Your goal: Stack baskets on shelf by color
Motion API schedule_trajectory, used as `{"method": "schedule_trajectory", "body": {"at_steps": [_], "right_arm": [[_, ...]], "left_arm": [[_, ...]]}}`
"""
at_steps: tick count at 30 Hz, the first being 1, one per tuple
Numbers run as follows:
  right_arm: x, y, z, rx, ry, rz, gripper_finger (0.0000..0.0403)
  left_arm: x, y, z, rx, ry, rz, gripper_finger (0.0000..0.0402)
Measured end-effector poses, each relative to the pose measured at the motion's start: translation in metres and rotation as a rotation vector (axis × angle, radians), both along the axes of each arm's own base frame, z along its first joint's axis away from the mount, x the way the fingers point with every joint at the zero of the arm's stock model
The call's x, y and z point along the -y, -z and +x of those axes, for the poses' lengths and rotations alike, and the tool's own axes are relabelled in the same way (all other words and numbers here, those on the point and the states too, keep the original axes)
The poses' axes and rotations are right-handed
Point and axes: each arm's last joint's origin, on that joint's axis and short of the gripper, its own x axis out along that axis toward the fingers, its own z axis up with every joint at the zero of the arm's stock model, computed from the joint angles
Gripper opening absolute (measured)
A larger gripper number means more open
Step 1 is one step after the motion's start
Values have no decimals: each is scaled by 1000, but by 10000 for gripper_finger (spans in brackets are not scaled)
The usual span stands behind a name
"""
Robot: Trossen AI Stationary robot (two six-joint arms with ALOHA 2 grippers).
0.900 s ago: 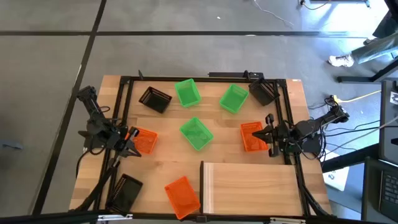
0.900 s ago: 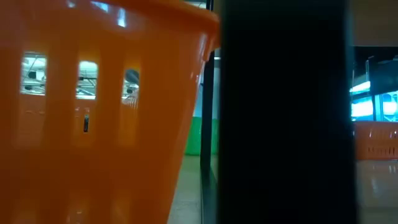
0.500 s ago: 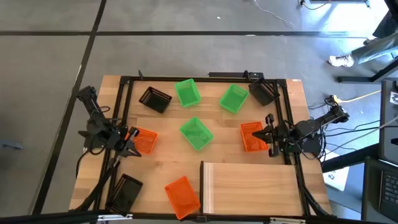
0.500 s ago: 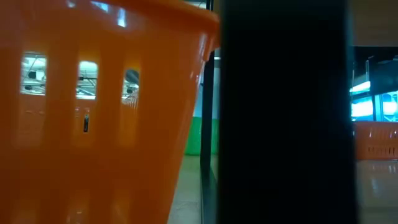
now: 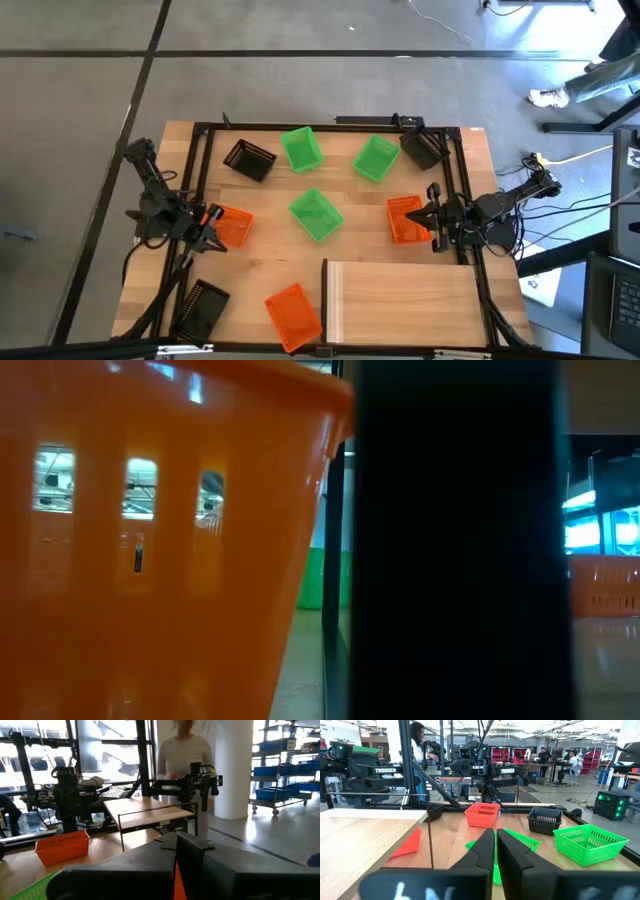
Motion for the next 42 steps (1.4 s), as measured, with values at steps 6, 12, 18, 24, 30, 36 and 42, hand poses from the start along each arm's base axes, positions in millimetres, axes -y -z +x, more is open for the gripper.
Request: {"method": "schedule_trajectory", "body": {"at_steps": [6, 12, 18, 24, 30, 36, 42], "right_arm": [[0, 0, 0, 0, 0, 0, 19], [0, 0, 0, 1, 0, 0, 19], [0, 0, 0, 1, 0, 0, 19], [0, 0, 0, 1, 0, 1, 19], [0, -2, 0, 17, 0, 10, 19], [0, -2, 0, 17, -1, 11, 19], [0, -3, 0, 30, -2, 43, 19]], "left_arm": [[0, 0, 0, 0, 0, 0, 0], [0, 0, 0, 0, 0, 0, 0], [0, 0, 0, 0, 0, 0, 0], [0, 0, 0, 0, 0, 0, 0], [0, 0, 0, 0, 0, 0, 0], [0, 0, 0, 0, 0, 0, 0], [0, 0, 0, 0, 0, 0, 0]]}}
